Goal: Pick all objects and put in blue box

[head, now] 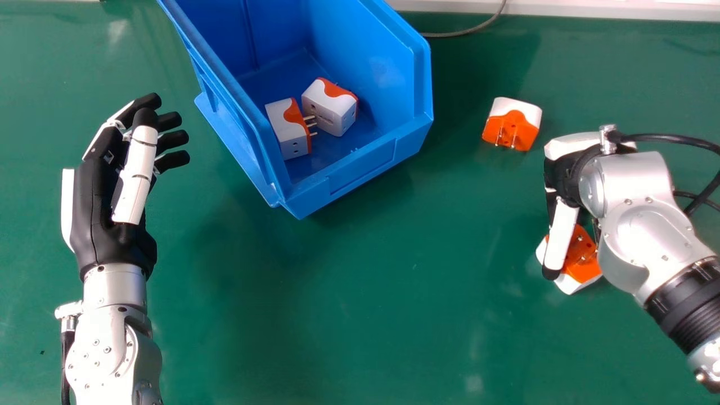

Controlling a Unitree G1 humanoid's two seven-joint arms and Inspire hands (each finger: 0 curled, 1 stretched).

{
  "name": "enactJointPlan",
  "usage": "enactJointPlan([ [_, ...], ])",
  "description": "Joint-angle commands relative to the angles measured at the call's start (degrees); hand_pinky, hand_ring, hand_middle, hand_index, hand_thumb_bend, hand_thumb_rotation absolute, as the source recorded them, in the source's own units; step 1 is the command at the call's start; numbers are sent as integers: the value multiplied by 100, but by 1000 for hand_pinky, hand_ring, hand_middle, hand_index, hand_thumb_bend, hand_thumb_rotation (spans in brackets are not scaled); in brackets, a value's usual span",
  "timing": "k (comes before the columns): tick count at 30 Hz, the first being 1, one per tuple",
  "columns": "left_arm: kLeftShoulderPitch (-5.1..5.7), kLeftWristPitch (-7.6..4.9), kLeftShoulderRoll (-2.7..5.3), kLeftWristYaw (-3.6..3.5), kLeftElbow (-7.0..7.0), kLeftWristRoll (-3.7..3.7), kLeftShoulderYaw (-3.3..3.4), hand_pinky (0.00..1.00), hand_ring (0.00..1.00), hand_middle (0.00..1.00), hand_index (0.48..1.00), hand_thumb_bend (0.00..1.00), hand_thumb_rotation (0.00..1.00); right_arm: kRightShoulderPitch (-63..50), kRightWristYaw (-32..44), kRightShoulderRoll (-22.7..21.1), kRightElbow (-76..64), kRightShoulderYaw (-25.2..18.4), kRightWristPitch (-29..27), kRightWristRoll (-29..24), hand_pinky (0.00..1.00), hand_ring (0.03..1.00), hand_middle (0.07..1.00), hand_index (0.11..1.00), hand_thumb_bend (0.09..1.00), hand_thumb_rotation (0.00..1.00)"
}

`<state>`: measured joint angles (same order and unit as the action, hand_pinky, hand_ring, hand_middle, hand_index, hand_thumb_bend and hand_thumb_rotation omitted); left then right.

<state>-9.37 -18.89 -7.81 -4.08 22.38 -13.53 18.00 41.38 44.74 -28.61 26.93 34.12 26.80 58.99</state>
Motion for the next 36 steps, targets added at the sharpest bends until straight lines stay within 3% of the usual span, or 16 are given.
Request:
enactJointPlan([
  [1, -87, -68, -66, -16, -90, -5, 32, 622, 659, 682, 721, 552, 580, -335, 237, 65, 25, 97, -90, -206, 542, 668, 713, 570, 709, 168],
  [6, -97, -101, -73, -19, -65, 6, 37, 621, 659, 681, 720, 556, 579, -337, 264, 56, -17, 120, -93, -183, 533, 654, 698, 554, 671, 159],
  [9, -89, -31, -60, 13, -129, -2, 36, 622, 661, 683, 722, 555, 578, -381, 208, 39, -95, 74, -108, -221, 521, 639, 686, 541, 641, 153],
  [12, -78, 3, -61, 71, -168, 44, 24, 620, 660, 681, 718, 557, 576, -413, 175, 50, -128, 3, -75, -276, 507, 623, 674, 531, 617, 147],
  [14, -80, -47, -66, 80, -144, 72, 16, 620, 660, 681, 718, 557, 576, -395, 155, 43, -72, -4, -169, -307, 507, 623, 674, 531, 617, 147],
  [19, -73, -30, -66, 26, -154, 21, 17, 619, 660, 682, 719, 556, 574, -367, 138, 69, 25, -85, -204, -359, 491, 605, 662, 522, 597, 142],
  [22, -79, -8, -52, 54, -168, 14, 25, 618, 660, 681, 719, 553, 572, -340, 166, 85, 41, -104, -163, -339, 481, 591, 651, 515, 582, 138],
  [24, -84, -49, -55, 33, -143, 11, 26, 618, 660, 681, 719, 553, 572, -362, 108, 85, -9, -151, -148, -352, 481, 591, 651, 515, 582, 138],
  [28, -86, -108, -80, 11, -108, 51, 15, 618, 658, 681, 720, 552, 568, -371, 179, 26, -171, -244, -164, -400, 484, 591, 650, 509, 570, 136],
  [31, -82, -66, -63, -3, -151, 10, 19, 616, 657, 680, 720, 550, 565, -338, 361, -66, -352, -280, -93, -400, 471, 581, 650, 504, 560, 134],
  [36, -56, -40, -78, 23, -206, 56, 4, 611, 654, 678, 717, 554, 563, -342, 527, -234, -778, -432, 114, -414, 440, 549, 629, 497, 547, 130],
])
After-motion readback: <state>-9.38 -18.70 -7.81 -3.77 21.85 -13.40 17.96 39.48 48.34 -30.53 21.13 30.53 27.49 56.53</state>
